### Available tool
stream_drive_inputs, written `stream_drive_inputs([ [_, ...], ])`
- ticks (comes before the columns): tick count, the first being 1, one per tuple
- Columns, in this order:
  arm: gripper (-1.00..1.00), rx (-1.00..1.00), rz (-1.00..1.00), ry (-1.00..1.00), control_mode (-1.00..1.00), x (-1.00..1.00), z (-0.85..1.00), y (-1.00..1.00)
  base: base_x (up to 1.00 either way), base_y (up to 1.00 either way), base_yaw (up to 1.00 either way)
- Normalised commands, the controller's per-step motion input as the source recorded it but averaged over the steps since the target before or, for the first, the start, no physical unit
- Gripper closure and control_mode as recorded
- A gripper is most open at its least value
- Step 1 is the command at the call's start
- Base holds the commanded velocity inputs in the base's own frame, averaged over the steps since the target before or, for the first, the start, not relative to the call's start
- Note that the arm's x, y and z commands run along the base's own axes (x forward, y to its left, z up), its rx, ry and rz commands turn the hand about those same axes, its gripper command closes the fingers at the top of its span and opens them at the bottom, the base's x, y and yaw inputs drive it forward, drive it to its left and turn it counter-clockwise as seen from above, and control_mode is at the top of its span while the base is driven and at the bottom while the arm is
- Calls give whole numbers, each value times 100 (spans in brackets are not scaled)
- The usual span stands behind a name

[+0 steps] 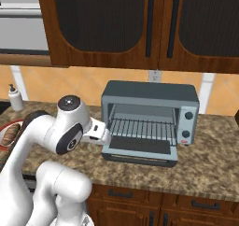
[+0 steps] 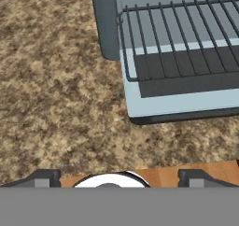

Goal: Pick up the kebab skewer and baguette bread, and place them inside the toaster oven. Close the toaster oven door and start by setting the timer.

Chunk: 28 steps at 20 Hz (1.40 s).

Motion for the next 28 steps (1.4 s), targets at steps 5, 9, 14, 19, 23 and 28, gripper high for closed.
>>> stream_drive_inputs([
  [5,-100,1,0,5,-100,-9,39,94,0,0,0],
  [9,-100,-1,-1,10,-100,-15,59,87,0,0,0],
  [14,-100,-3,-4,17,-100,-77,12,51,0,0,0],
  [19,-100,-3,9,15,-100,-15,1,98,0,0,0],
  [23,-100,-4,5,18,-100,-1,-10,93,0,0,0],
  [28,-100,-6,5,19,-100,5,-13,95,0,0,0],
])
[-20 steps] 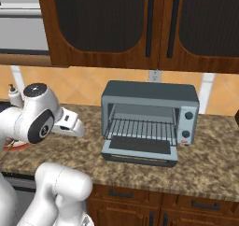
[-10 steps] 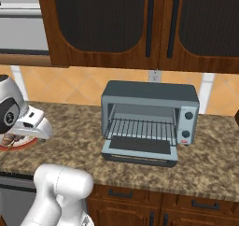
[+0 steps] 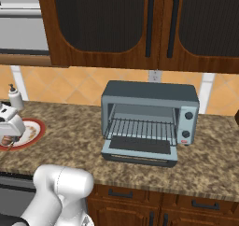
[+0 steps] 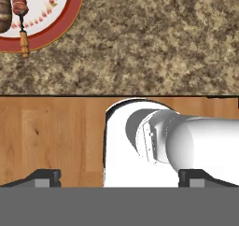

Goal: Pick up the kebab skewer and baguette bread, and place them inside the toaster oven. Close the toaster oven door and start by setting the timer.

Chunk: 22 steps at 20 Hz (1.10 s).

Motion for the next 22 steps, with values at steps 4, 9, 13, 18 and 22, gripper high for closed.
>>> stream_drive_inputs([
  [4,-100,0,2,5,-100,29,-36,79,0,0,0],
  [9,-100,-1,0,0,-100,58,-57,83,0,0,0],
  [13,-100,0,0,0,-100,60,-13,58,0,0,0],
  [18,-100,-1,0,0,-100,53,-8,49,0,0,0],
  [22,-100,-1,0,0,-100,38,-40,38,0,0,0],
])
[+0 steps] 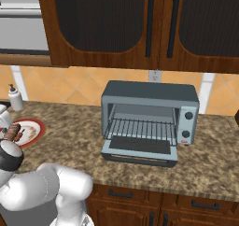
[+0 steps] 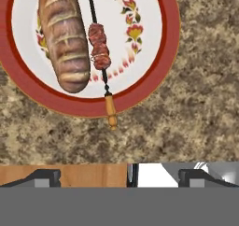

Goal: Pick up the kebab skewer and baguette bread, and place them inside the toaster oven. Close the toaster oven door and start by setting the timer.

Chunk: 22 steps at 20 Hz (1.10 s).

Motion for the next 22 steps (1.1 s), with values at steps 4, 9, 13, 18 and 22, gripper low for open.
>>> stream_drive_inputs([
  [4,-100,0,0,0,-100,44,-37,29,0,0,0],
  [9,-100,0,0,0,-100,44,-37,17,0,0,0],
  [13,-100,0,0,0,-100,33,-36,14,0,0,0],
  [18,-100,0,0,0,-100,32,-22,32,0,0,0],
  [22,-100,0,-1,0,-100,38,-10,45,0,0,0],
])
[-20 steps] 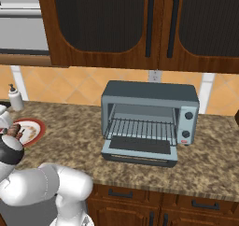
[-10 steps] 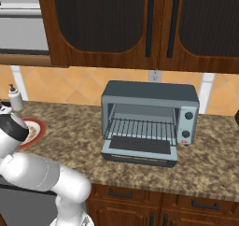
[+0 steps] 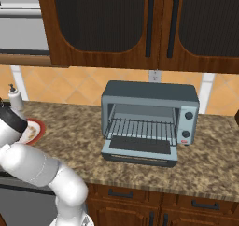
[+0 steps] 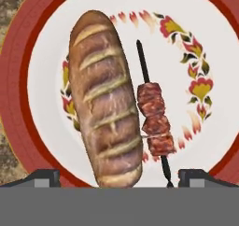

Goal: Pick up the kebab skewer and baguette bread, and place them inside the toaster oven. Close the toaster oven door and start by setting the timer.

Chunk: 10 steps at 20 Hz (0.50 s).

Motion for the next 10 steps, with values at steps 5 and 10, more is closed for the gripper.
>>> stream_drive_inputs([
  [5,-100,0,-5,-1,-100,36,-17,15,0,0,0],
  [10,-100,0,-4,-2,-100,20,-19,1,0,0,0],
])
